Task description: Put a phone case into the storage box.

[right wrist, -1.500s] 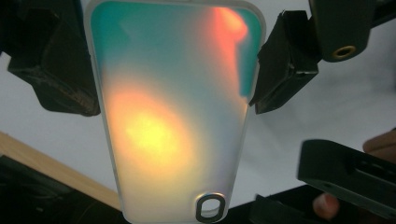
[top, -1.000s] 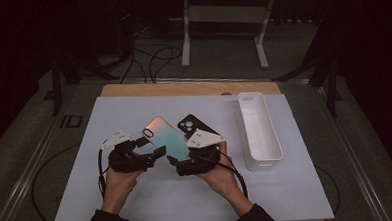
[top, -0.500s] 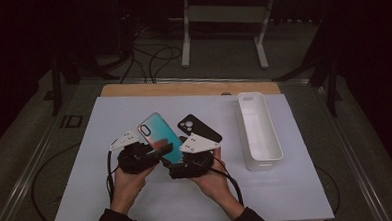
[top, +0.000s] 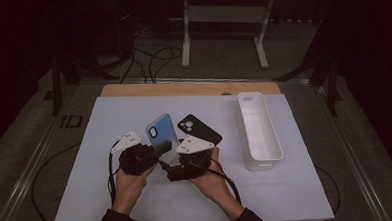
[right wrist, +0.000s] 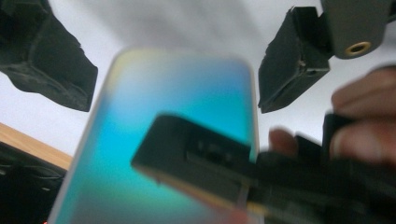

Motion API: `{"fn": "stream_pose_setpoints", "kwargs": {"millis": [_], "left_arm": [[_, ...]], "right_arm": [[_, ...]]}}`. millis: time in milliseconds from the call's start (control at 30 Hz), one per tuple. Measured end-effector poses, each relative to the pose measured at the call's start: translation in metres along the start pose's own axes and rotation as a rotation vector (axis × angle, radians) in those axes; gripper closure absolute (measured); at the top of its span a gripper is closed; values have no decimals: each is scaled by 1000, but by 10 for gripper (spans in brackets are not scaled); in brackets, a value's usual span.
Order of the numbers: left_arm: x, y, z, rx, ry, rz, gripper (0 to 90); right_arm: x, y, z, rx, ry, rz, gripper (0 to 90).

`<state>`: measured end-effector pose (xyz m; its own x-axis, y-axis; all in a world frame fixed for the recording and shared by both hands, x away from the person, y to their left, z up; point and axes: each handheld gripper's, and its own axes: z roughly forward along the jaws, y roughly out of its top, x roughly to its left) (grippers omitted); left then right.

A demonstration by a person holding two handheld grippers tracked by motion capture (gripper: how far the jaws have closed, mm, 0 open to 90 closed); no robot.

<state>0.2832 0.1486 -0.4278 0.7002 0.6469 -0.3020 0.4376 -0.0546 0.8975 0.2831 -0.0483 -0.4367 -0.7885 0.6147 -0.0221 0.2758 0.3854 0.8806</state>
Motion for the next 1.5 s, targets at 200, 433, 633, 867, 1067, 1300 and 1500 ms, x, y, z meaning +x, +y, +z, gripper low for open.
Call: {"fn": "stream_pose_setpoints", "kwargs": {"millis": [200, 433, 633, 867, 1067, 1300, 1500], "left_arm": [[1, -1, -5, -4, 30, 10, 863], [2, -6, -5, -1, 48, 17, 862], [0, -9, -2, 4, 57, 26, 862], [-3, -11, 3, 9, 54, 35, 862], [-7, -13, 6, 16, 51, 40, 862], [-10, -16, 8, 24, 45, 56, 862], [-13, -17, 10, 31, 47, 66, 862]], "right_arm": [[-7, -2, -5, 23, 35, 0, 97], [-15, -2, -13, 22, 42, 8, 90], [-22, 5, -22, -5, 50, 29, 90], [-25, 19, -28, -50, 47, 43, 90], [-22, 31, -28, -84, 49, 47, 90], [-16, 43, -26, -117, 52, 60, 92], [-14, 50, -20, -114, 46, 84, 134]]}}
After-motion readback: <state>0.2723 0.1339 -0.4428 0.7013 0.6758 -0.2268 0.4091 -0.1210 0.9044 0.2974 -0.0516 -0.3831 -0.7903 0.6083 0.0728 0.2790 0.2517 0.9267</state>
